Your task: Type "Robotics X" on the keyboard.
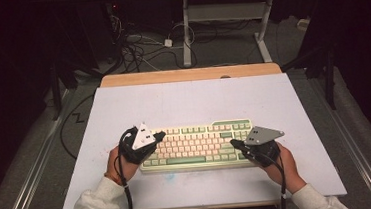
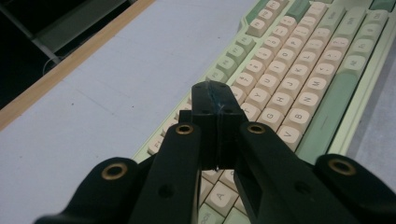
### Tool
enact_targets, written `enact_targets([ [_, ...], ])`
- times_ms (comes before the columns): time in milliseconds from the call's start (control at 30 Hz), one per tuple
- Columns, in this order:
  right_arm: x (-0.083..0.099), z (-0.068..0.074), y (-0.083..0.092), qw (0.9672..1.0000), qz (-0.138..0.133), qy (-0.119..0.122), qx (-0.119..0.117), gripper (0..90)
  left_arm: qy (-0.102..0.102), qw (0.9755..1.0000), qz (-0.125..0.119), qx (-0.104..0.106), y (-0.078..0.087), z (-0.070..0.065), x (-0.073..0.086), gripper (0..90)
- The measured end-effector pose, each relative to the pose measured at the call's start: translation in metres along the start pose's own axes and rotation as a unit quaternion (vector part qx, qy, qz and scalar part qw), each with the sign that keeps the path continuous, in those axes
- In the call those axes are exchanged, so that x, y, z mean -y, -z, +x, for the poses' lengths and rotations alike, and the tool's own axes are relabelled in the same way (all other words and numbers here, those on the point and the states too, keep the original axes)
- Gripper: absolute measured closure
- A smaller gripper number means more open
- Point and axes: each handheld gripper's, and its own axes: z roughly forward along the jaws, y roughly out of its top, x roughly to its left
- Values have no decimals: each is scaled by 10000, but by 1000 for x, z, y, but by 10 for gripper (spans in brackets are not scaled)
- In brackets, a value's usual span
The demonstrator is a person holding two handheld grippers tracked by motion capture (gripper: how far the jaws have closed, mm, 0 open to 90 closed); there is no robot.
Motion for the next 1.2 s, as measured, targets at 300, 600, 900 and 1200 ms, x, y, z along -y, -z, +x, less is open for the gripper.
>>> enact_targets([
  [300, -11, 0, -5, 9999, -29, 45, -112, 900, 80, 9999, -31, -128, 12, 1, 16, 874],
  [600, -21, 2, -21, 9996, 41, 92, -246, 900, 244, 9996, 43, -137, 26, 1, 36, 874],
  [900, -33, 8, -37, 9989, 90, 198, -411, 900, 411, 9990, 61, -163, 41, 3, 52, 874],
  [1200, -43, 12, -56, 9979, 265, 316, -504, 900, 507, 9985, 100, -164, 48, 4, 64, 874],
])
